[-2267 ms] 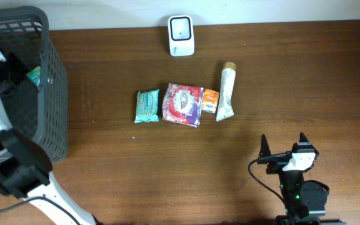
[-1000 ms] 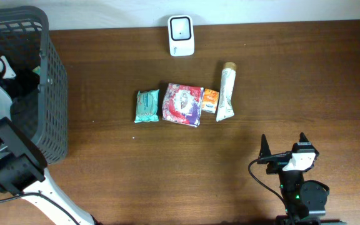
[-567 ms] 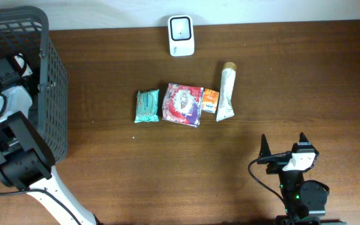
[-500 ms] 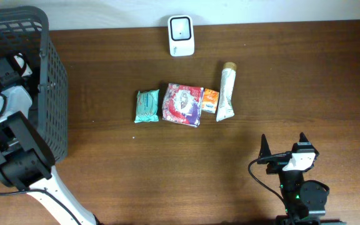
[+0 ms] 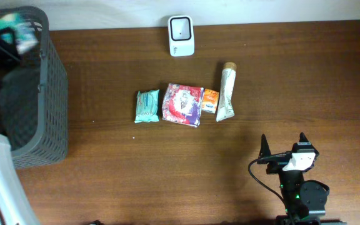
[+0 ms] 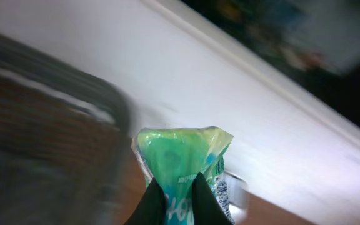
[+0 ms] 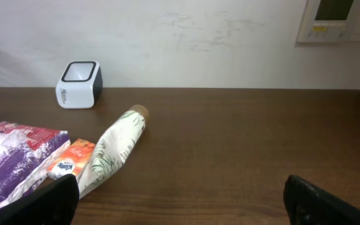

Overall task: Scan the item barcode
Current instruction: 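Carry the small box past the scanner and place it right of the bottle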

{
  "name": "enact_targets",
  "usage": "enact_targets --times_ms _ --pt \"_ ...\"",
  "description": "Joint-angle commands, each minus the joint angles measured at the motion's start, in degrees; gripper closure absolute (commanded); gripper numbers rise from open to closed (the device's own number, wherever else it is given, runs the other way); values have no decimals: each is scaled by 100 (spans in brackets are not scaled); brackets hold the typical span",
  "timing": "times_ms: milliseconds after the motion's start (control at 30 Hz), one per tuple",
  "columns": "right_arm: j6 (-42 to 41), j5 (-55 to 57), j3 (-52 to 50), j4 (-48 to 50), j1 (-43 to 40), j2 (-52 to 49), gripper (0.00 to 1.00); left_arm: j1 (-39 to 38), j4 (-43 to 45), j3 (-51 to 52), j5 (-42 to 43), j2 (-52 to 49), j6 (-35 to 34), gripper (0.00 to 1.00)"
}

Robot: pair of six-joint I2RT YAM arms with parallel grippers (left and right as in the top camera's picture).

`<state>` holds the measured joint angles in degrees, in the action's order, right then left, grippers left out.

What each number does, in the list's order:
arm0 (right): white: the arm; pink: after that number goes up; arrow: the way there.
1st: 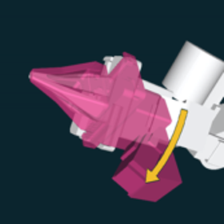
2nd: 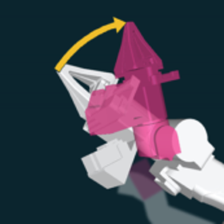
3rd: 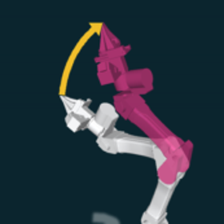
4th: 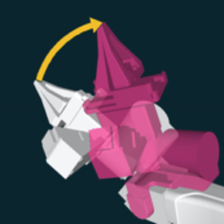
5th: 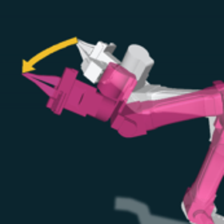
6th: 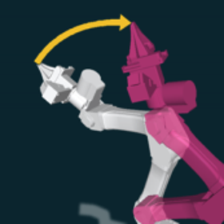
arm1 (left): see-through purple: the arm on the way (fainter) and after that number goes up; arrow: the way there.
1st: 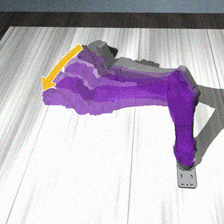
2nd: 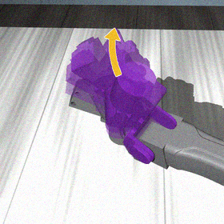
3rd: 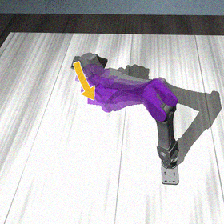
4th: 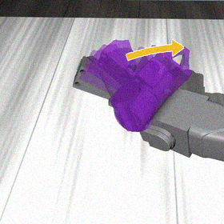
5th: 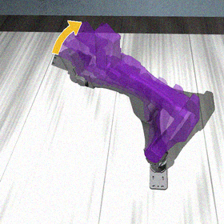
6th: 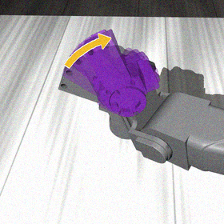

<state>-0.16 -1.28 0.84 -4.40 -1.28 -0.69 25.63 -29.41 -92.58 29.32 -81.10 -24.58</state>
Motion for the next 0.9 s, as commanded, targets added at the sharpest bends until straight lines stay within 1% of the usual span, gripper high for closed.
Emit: enact_targets --times_ms 0,33,133,167,200,233,267,333,400,467,533,567,633,667,700,733,800,833,867 --pt "-9 68 -52 -4 46 26 1 -1207 -46 -9 1119 -57 -326 100" --pt "-9 68 -52 -4 46 26 1 -1792 -46 -9 848 -166 -326 100" --pt "-9 68 -52 -4 46 26 1 -3589 -129 -9 -798 -765 -330 100" --pt "-9 68 -52 -4 46 26 1 -4059 -109 -9 -1261 -1019 -505 100" --pt "-9 68 -52 -4 46 26 1 -4782 -105 -9 -2149 -1484 -1209 100" --pt "-9 68 -52 -4 46 26 1 -5075 -63 -9 -2380 -1709 -1384 100" --pt "-9 70 -52 -4 46 26 1 -5377 96 -9 -2479 -1974 -1379 100" --pt "-9 68 -52 -4 46 26 1 -5932 688 -9 -2483 -2592 -1381 100" --pt "-9 68 -52 -4 46 26 1 -6395 1513 -9 -2487 -3126 -1381 100" --pt "-9 70 -52 -4 46 26 1 -6669 2177 -9 -2487 -3558 -1381 100" --pt "-9 70 -52 -4 46 26 1 -6898 2511 -9 -2618 -4013 -1381 100" --pt "-9 70 -52 -4 46 26 1 -7029 2677 -9 -2682 -4310 -1381 97" --pt "-9 68 -52 -4 46 26 2 -7200 2944 -9 -2728 -4579 -1381 99" --pt "-9 70 -52 -4 46 26 1 -7294 2983 -9 -3112 -4675 -1381 99" --pt "-9 68 -52 -4 46 26 1 -7350 2994 -9 -3480 -4747 -1381 93" --pt "-9 68 -52 -4 46 26 1 -7388 3038 -9 -3576 -4850 -1379 89" --pt "-9 68 -52 -4 46 26 1 -7401 3042 -9 -3560 -5010 -1381 85" --pt "-9 70 -52 -4 46 26 1 -7399 3047 -9 -3565 -5018 -1377 80" --pt "-9 68 -52 -4 46 26 1 -7399 3136 -9 -3563 -5018 -1375 71"
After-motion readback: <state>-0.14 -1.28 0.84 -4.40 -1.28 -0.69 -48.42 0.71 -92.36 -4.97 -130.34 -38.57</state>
